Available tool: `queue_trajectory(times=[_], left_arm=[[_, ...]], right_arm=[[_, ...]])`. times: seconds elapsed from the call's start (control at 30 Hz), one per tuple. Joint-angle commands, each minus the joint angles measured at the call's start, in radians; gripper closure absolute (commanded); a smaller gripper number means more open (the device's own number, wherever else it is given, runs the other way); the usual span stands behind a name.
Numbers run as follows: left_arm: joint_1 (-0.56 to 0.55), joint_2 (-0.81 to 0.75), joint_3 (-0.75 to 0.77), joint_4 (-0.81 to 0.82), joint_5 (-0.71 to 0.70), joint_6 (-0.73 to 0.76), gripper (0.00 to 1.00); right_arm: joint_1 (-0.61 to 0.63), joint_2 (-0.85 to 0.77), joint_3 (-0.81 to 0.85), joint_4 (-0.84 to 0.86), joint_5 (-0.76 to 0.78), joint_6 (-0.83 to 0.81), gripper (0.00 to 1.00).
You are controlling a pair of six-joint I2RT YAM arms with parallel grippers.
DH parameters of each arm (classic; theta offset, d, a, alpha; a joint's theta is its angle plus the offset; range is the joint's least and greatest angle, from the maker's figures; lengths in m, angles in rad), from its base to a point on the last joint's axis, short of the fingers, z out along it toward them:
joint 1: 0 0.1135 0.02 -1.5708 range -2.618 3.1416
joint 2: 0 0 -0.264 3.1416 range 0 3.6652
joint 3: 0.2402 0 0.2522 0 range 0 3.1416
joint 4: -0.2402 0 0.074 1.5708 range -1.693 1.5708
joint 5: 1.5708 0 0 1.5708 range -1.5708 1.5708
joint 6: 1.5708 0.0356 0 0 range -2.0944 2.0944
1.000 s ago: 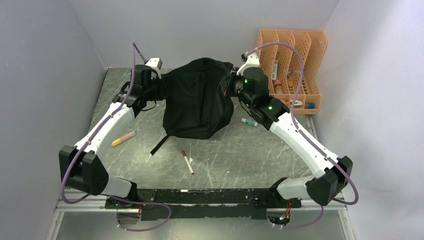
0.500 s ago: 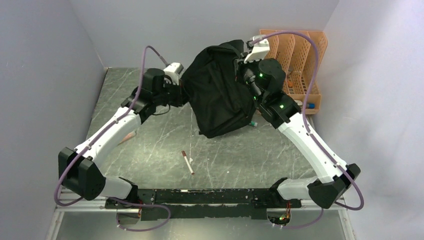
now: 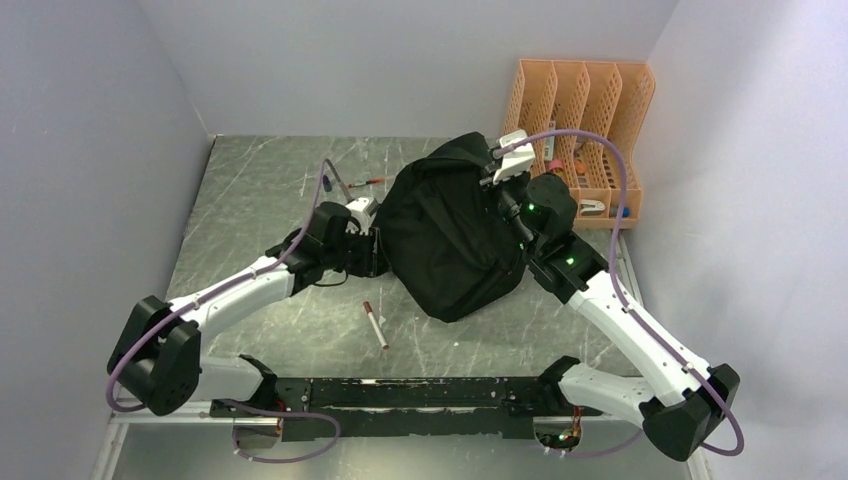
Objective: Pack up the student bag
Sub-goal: Place the student bag at the center of the board.
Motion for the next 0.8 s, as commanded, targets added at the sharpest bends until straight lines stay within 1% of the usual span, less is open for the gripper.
queue_trajectory(times=[0.0,0.03,0.07,0.13,0.23,0.37,0.47,0.6,0.73,0.77], left_arm=[[0.012,-0.092,-0.01,-0.012,-0.148,-0.045,0.49],[0.016,-0.114,-0.014,-0.025,-0.177,-0.045,0.43],[0.019,-0.138,-0.018,-0.029,-0.198,-0.04,0.39],[0.022,-0.185,-0.031,-0.01,-0.217,-0.018,0.38],[0.022,-0.249,-0.06,0.095,-0.188,0.019,0.39],[0.02,-0.29,-0.13,0.351,-0.108,0.133,0.39],[0.021,-0.285,-0.206,0.559,-0.043,0.237,0.4],[0.015,-0.237,-0.258,0.788,0.026,0.315,0.4],[-0.011,-0.18,-0.288,0.972,0.081,0.392,0.43],[-0.018,-0.167,-0.293,1.01,0.085,0.435,0.44]], right_arm=[[-0.004,-0.06,-0.002,0.161,-0.005,-0.014,1.0],[-0.004,-0.058,-0.002,0.151,0.006,-0.012,1.0],[-0.004,-0.055,-0.001,0.141,0.019,-0.008,1.0],[-0.005,-0.047,0.004,0.126,0.036,0.0,1.0],[-0.005,-0.039,0.015,0.107,0.023,0.023,1.0],[-0.005,-0.032,0.042,0.082,-0.009,0.057,1.0],[-0.005,-0.026,0.059,0.068,-0.043,0.073,1.0],[-0.004,-0.031,0.06,0.059,-0.071,0.096,1.0],[-0.004,-0.045,0.048,0.065,-0.102,0.121,1.0],[-0.005,-0.046,0.046,0.065,-0.11,0.126,1.0]])
